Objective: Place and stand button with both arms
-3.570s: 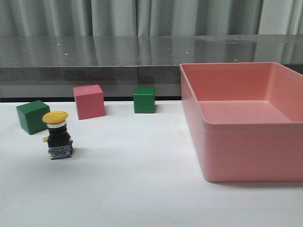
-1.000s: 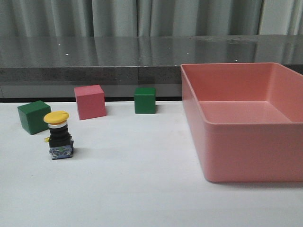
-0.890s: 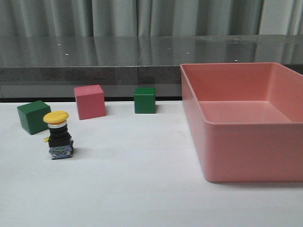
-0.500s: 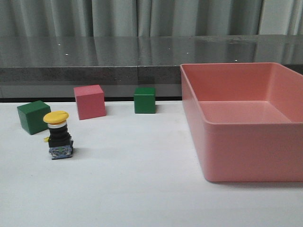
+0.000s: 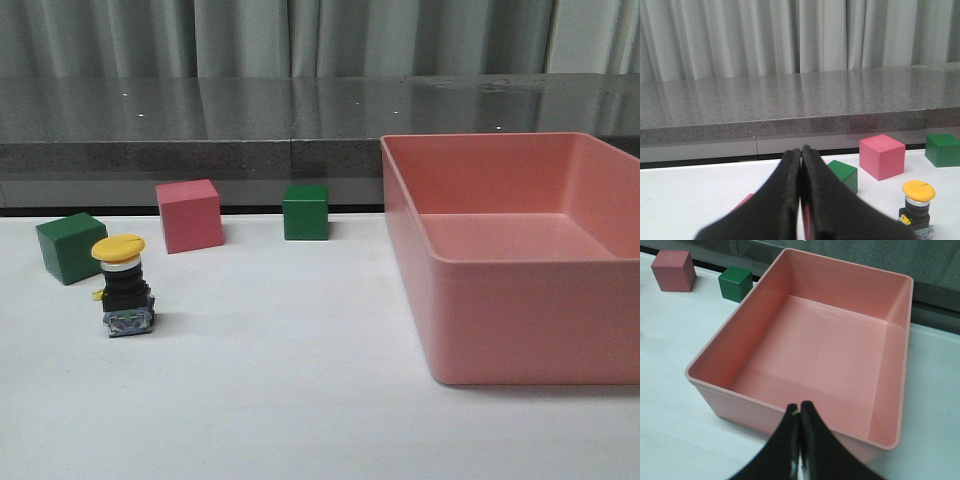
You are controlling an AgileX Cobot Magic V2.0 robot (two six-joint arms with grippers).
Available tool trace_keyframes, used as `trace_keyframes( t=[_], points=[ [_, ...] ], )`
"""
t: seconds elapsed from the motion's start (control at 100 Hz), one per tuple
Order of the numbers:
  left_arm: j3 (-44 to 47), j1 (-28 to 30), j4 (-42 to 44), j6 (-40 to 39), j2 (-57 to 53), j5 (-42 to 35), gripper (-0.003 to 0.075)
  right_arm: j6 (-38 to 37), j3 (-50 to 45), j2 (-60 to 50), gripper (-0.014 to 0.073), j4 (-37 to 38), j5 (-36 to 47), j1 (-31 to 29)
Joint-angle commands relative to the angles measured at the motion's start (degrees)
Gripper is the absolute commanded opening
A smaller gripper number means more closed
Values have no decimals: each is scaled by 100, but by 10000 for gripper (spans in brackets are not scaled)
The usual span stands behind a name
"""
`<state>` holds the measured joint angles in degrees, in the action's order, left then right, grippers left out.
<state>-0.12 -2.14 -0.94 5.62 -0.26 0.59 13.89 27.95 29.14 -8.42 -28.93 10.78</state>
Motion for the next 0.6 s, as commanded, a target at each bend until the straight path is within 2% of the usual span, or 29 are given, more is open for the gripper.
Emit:
trace_keyframes(
  t=[0.0,0.07,0.13,0.31,0.43,0.59],
  points=[
    [268,21,-25,-57,-182,-487,-20,-20,159,-1,-69,30,346,-1],
    [268,21,-25,-57,-182,-487,-20,-187,101,-72,-69,58,486,-1],
    [268,21,-25,-57,-182,-487,-20,-619,-63,-276,-69,178,901,-1],
    [268,21,-25,-57,-182,-487,-20,-1794,-1068,-1324,-69,1183,2207,-6],
    [268,21,-25,-57,-182,-487,-20,-1867,-1753,-2103,-69,1257,2702,-73],
    [268,21,-25,-57,-182,-487,-20,-1924,-2412,-2979,-69,1245,2724,-273]
  ],
)
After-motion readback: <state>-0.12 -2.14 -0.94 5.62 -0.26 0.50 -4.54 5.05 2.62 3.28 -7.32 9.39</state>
